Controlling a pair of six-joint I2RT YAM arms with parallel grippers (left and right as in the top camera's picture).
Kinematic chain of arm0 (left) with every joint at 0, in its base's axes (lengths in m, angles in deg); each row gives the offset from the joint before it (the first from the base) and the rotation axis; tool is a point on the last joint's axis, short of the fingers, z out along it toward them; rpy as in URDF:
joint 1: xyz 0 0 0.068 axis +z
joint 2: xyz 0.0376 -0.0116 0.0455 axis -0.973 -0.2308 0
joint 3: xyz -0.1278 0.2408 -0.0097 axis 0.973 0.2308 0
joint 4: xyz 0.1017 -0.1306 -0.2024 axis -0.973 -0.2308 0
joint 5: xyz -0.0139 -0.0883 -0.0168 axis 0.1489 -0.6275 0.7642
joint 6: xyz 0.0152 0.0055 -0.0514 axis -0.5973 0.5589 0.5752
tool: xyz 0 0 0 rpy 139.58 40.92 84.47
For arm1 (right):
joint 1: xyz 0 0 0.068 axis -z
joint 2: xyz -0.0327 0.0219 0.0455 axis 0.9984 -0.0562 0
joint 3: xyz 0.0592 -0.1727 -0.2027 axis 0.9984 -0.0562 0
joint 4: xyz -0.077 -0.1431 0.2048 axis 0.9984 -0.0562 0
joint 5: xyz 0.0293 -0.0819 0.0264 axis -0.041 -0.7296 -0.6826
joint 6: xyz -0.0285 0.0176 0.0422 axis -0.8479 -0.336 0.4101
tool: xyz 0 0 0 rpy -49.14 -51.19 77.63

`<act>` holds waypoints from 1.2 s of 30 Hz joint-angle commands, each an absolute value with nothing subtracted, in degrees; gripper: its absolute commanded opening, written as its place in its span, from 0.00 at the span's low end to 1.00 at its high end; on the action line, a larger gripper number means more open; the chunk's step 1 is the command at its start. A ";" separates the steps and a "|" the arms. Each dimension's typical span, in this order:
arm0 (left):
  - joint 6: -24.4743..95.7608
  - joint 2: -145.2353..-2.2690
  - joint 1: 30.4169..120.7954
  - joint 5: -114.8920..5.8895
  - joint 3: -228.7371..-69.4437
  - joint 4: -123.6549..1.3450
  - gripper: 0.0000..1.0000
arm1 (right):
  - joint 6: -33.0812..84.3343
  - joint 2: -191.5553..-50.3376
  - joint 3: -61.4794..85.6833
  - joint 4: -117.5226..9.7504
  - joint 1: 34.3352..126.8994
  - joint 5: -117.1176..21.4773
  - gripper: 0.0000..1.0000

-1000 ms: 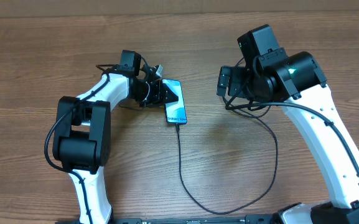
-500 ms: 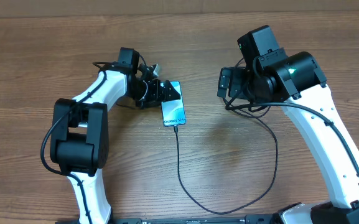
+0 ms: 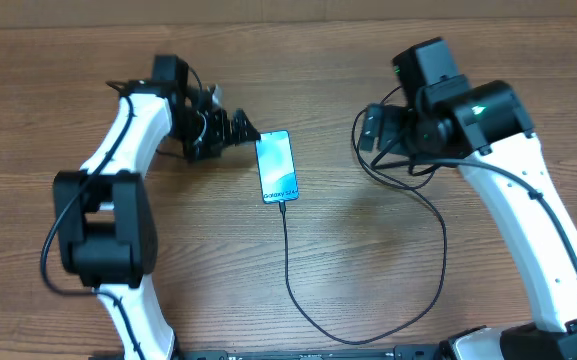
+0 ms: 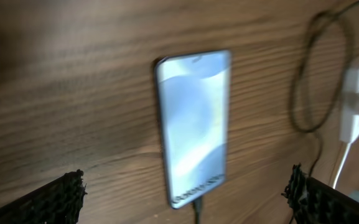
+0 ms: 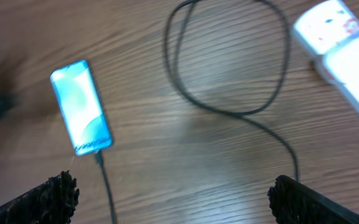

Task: Plug charger to phone and switch on socket
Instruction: 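Move the right gripper over the white power strip beside the plug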

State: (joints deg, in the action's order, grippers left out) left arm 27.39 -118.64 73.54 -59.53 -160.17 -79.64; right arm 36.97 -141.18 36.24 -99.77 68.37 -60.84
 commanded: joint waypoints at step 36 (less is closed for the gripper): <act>34.34 -86.13 72.88 -23.49 -163.54 -94.21 1.00 | 32.25 -155.99 36.05 -89.70 110.27 -73.14 0.98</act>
State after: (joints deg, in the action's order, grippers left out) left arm 33.67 -84.89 72.93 -24.45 -163.65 -94.28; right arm 34.15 -154.68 36.02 -90.35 109.46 -71.61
